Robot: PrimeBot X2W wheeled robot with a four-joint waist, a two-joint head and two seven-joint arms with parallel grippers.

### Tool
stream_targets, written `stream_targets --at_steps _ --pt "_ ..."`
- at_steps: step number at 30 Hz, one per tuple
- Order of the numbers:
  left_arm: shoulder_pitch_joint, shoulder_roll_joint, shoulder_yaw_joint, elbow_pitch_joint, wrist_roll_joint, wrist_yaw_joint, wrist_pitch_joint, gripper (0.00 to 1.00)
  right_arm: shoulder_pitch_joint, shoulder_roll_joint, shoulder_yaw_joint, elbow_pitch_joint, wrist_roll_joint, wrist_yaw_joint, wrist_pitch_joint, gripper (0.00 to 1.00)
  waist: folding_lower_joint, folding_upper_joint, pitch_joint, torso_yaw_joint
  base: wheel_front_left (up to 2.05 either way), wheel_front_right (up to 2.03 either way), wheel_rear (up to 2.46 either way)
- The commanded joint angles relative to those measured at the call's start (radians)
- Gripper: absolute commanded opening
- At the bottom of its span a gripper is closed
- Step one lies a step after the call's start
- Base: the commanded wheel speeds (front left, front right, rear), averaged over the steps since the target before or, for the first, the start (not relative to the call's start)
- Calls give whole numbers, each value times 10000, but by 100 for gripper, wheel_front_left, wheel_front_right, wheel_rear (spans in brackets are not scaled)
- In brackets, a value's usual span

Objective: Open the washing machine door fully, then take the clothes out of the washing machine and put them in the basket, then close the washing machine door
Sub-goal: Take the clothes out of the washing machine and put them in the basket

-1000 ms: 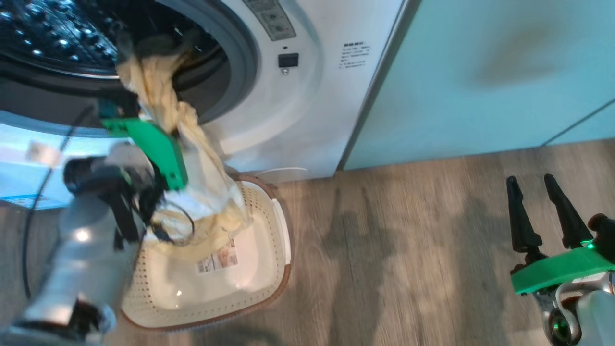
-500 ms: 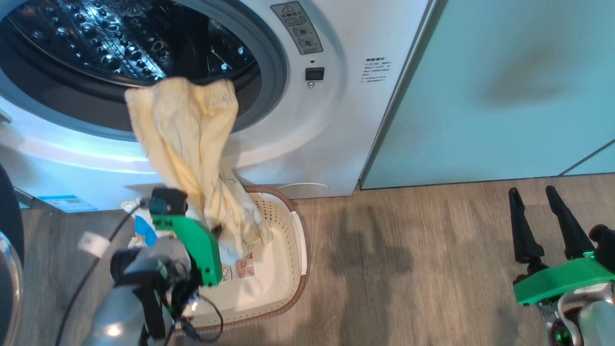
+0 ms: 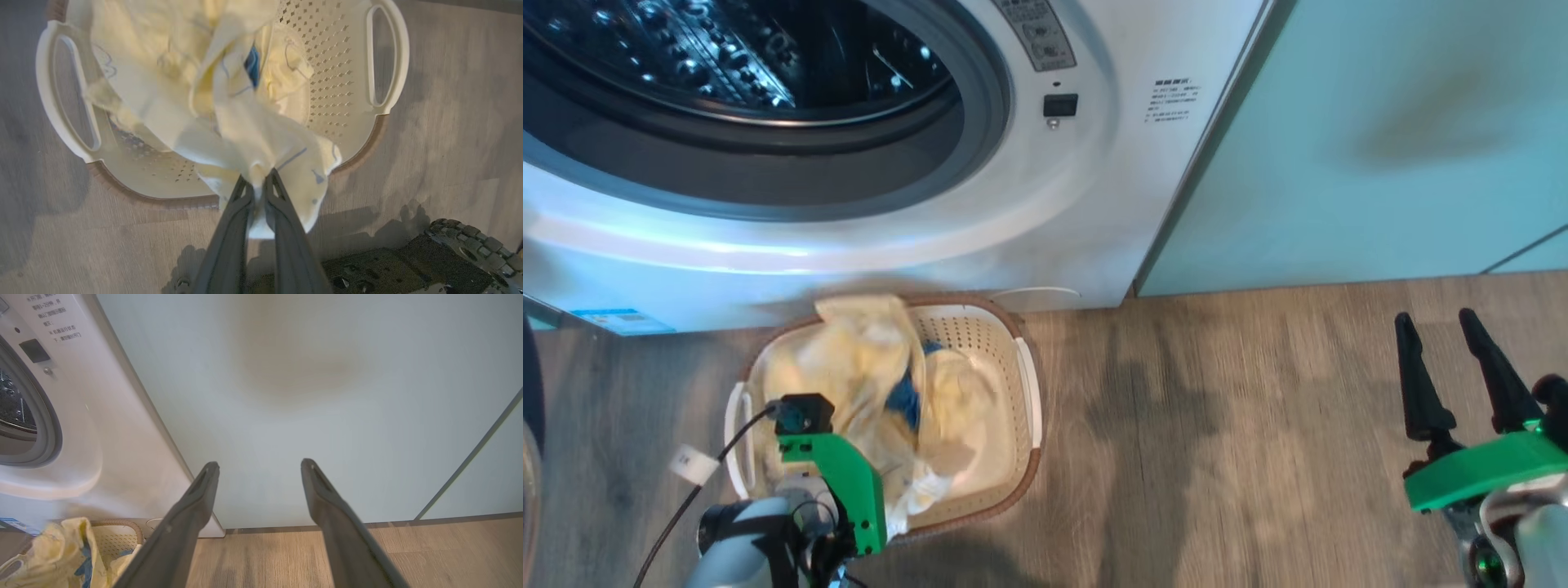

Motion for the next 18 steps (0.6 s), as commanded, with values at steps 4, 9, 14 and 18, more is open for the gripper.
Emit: stream_targets --at_steps 4,9,14,18 --pt "-1050 5 188 939 -26 -156 -182 0 -496 -191 198 -374 12 44 -95 100 0 0 474 -157 0 0 0" --pt "-1711 -57 196 1801 -35 -213 -550 0 -680 -176 227 -415 17 44 -95 100 0 0 873 -298 0 0 0" --pt "-2613 82 208 2815 58 -148 -1117 0 -976 -131 243 -494 31 44 -95 100 0 0 1490 -512 0 0 0" --pt "-3292 194 233 3448 113 -25 -1644 0 -1203 -78 210 -556 43 44 -95 100 0 0 2001 -648 0 0 0"
